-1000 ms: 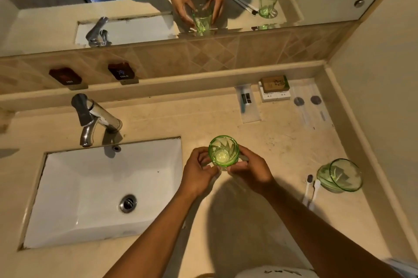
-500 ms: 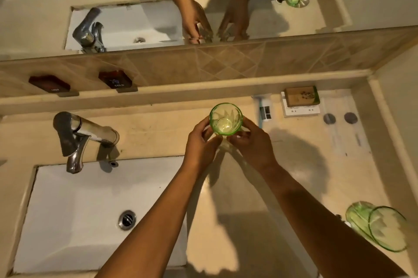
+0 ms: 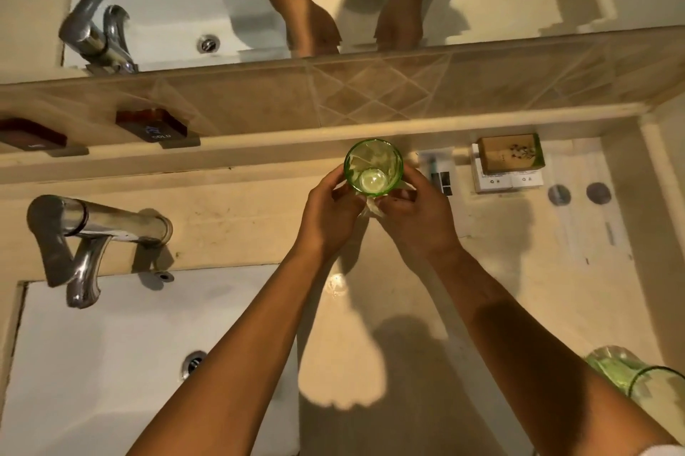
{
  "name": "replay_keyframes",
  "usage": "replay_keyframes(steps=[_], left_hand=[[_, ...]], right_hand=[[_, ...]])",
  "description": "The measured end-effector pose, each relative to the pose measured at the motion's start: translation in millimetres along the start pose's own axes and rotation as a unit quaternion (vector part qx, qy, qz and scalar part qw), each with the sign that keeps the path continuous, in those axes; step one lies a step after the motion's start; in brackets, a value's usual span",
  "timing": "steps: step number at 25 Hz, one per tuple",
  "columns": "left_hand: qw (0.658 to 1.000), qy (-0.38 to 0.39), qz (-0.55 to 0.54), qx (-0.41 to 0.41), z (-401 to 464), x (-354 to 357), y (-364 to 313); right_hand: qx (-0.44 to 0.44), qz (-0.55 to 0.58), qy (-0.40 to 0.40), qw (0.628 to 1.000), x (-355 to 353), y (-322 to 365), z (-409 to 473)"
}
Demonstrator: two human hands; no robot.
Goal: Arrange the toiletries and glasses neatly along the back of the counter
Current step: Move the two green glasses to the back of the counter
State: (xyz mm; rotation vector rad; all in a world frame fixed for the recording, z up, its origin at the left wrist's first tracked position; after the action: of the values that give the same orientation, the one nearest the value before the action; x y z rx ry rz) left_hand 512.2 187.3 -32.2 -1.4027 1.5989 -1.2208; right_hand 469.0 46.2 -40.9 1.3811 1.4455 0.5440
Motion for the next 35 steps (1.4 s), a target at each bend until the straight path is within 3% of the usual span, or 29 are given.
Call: replay_keyframes(steps=[13, 18, 21, 26, 32, 35], left_hand=[[1.000, 0.009, 0.014, 0.007, 12, 6, 4], [0.993, -0.055, 0.070, -0.078, 3, -1, 17], [0.988, -0.061, 0.122, -0.075, -37, 3, 24], [0.977, 0.054, 0.202, -0.040, -125, 54, 45], [0.934, 0.259, 0.243, 0.026, -200, 159, 77], [0.925, 0.297, 0.238, 0.021, -217, 200, 83]], right_hand=[[0.000, -0.049, -0.004, 0.999, -5, 11, 7], [0.012, -0.018, -0.001, 1.000, -14, 14, -14], [0.044, -0.026, -0.022, 0.998, -31, -4, -52], [-0.015, -0.149, -0.150, 0.977, -89, -49, -152], [-0.010, -0.215, -0.401, 0.890, -195, -100, -262], [0.022, -0.241, -0.452, 0.859, -231, -136, -283]])
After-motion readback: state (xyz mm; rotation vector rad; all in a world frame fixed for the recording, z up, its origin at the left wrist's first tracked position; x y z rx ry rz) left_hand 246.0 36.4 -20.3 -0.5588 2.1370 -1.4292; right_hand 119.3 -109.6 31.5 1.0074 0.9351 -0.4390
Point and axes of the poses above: each hand's wrist, its own z-axis towards the middle knuckle, its own x-axis out of the palm, y = z × x, the point moved 3 cm from there along z, towards the middle knuckle, and after that the axes turned 13 degrees about -z, right-handed, at the moved point
